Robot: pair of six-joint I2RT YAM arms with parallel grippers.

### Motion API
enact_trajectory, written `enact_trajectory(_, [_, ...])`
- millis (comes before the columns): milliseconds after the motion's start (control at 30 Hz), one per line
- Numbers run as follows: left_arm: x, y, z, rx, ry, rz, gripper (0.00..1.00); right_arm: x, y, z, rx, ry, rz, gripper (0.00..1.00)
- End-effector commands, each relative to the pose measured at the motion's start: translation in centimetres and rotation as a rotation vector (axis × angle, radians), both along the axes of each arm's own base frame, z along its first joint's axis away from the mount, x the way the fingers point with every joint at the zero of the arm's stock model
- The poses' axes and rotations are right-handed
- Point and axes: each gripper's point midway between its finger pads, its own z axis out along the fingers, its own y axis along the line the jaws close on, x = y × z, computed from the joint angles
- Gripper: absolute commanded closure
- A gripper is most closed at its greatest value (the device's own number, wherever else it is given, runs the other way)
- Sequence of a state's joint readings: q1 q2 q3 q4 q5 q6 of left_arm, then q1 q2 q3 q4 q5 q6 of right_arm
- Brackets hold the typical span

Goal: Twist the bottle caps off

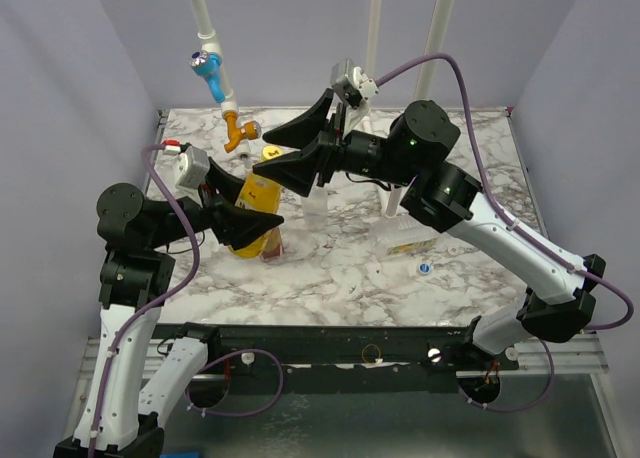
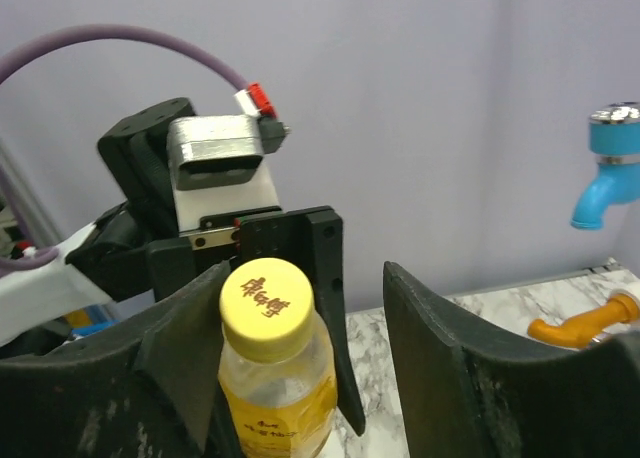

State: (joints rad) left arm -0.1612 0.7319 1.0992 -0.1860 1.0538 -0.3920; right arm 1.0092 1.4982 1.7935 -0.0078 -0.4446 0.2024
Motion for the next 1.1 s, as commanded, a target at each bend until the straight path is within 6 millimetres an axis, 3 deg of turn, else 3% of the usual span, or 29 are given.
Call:
enact_trajectory(0, [0.8, 0.6, 0.7, -0.006, -0.063, 0.079, 0.63, 2.6, -0.6, 1.6, 0.065, 0.050, -0.154, 0.36])
enact_trajectory(233, [3.1, 1.6, 0.8, -0.012, -0.102, 0.216, 0.71, 3.8, 0.3, 1.4, 0.074, 0.112, -0.184, 0.37])
enact_trajectory(633, [3.4, 1.8, 0.2, -0.008, -0.096, 0.234, 0.75, 4.7, 1.6, 2.0, 0.108, 0.108, -0.187, 0.47])
enact_trajectory(800, [3.4, 1.7, 0.1, -0.006, -0.093, 0.226, 0.75, 4.9, 1.8, 1.9, 0.108, 0.109, -0.188, 0.57])
enact_trajectory(1067, [2.8, 1.3, -0.4, 0.001, -0.081, 0.179, 0.76, 4.8, 1.6, 2.3, 0.119, 0.093, -0.190, 0.84])
